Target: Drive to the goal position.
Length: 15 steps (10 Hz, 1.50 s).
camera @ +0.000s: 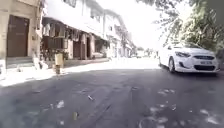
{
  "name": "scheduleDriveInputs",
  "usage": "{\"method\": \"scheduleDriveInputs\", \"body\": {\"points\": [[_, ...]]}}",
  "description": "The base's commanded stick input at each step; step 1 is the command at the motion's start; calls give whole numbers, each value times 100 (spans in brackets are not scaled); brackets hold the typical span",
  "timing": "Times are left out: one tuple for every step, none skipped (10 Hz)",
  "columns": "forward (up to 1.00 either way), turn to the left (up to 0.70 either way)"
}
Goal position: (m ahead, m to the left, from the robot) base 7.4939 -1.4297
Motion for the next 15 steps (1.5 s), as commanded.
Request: {"method": "scheduleDriveInputs", "body": {"points": [[100, 1], [100, 1], [100, 1], [100, 1], [100, 1], [100, 1], [100, -10], [100, -39], [100, 1], [100, 1], [100, 1], [100, 1], [100, 1], [100, 1], [100, 1]]}}
